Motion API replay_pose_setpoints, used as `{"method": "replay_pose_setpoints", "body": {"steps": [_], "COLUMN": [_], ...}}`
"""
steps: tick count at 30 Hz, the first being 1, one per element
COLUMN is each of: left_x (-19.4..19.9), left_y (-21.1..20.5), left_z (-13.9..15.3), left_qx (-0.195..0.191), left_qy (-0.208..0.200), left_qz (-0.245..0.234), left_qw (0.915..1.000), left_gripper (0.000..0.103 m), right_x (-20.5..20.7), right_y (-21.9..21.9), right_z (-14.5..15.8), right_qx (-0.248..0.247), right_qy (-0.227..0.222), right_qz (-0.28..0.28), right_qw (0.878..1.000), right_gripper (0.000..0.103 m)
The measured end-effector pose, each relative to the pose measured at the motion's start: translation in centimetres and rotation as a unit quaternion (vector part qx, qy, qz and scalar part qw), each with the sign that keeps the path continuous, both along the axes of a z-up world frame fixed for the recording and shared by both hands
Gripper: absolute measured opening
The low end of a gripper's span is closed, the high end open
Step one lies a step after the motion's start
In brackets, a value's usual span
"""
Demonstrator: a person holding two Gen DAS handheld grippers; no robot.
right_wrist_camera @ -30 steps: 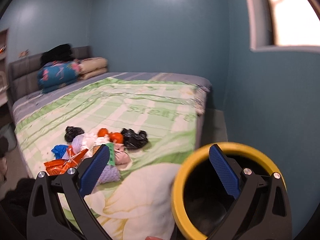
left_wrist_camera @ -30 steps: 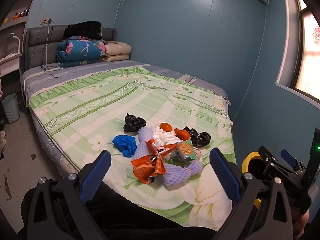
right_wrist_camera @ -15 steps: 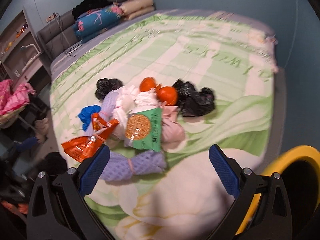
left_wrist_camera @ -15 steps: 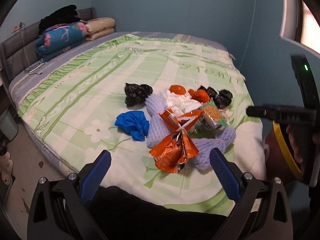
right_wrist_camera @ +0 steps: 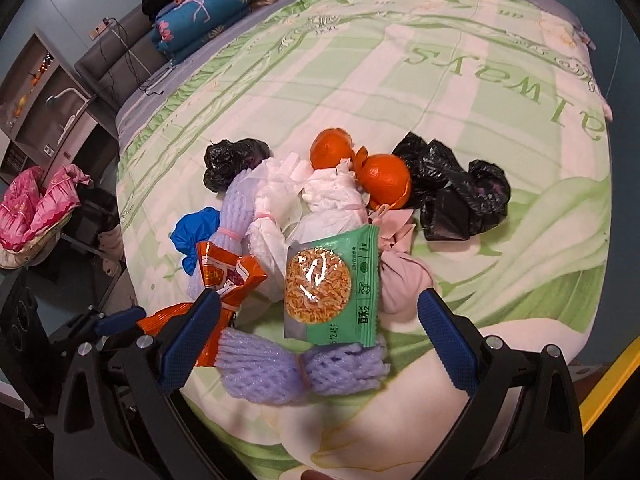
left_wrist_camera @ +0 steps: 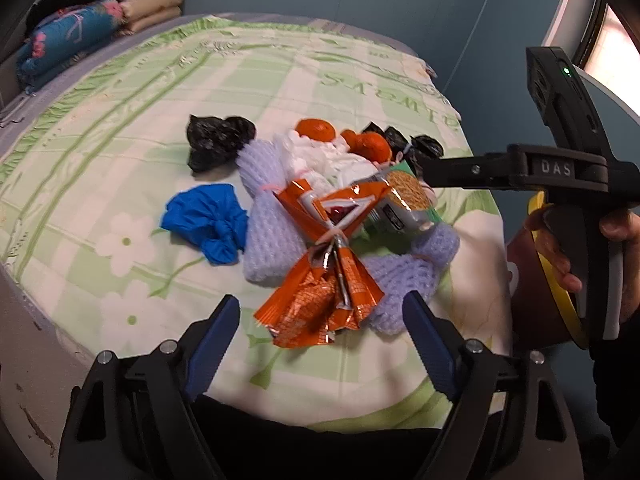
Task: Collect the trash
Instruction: 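Grasp the orange chip bag with the left tool while the right tool grasps the green snack packet, then carry the orange bag and green packet with both tools over the yellow bin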
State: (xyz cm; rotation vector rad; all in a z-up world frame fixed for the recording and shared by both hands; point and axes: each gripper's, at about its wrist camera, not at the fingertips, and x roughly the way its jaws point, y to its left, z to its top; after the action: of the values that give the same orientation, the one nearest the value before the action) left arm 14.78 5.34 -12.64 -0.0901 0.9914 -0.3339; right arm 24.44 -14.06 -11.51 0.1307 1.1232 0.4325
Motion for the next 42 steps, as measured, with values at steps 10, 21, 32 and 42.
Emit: {"method": "replay_pose_setpoints", "body": {"steps": [10, 21, 32, 42], "left_x": [2.4, 2.4, 0.9, -1.2], "left_y": [-0.3, -0.8, -0.1, 0.2], "left_z": [-2.5, -2.7, -1.2, 1.9], "left_qx": [-0.038, -0.060, -0.090, -0.117], "left_qy": [0.067, 0.069, 0.040, -0.013], "left_qz": [-0.019, -0.025, -0.030, -0.043], "left_qw": [0.9968, 0.9955, 0.9947, 0.9921], "left_gripper": [0.049, 0.013, 0.010, 0.010], "right_x": [0.7, 1.2, 0.2, -2.0], "right_y": [0.7, 0.9, 0.6, -2.1], "right_z": [-1.7, -3.4, -2.6, 1.1], "right_qx": [0.002, 0.002, -0.004, 0.029], "right_qy": [0.037, 0.064, 0.035, -0.006], "right_qz": [-0.005, -0.017, -0.021, -0.047], "right_qw": [0.999, 0.998, 0.999, 0.998], "right_gripper": [0.078, 0.043, 0.016, 0.016]}}
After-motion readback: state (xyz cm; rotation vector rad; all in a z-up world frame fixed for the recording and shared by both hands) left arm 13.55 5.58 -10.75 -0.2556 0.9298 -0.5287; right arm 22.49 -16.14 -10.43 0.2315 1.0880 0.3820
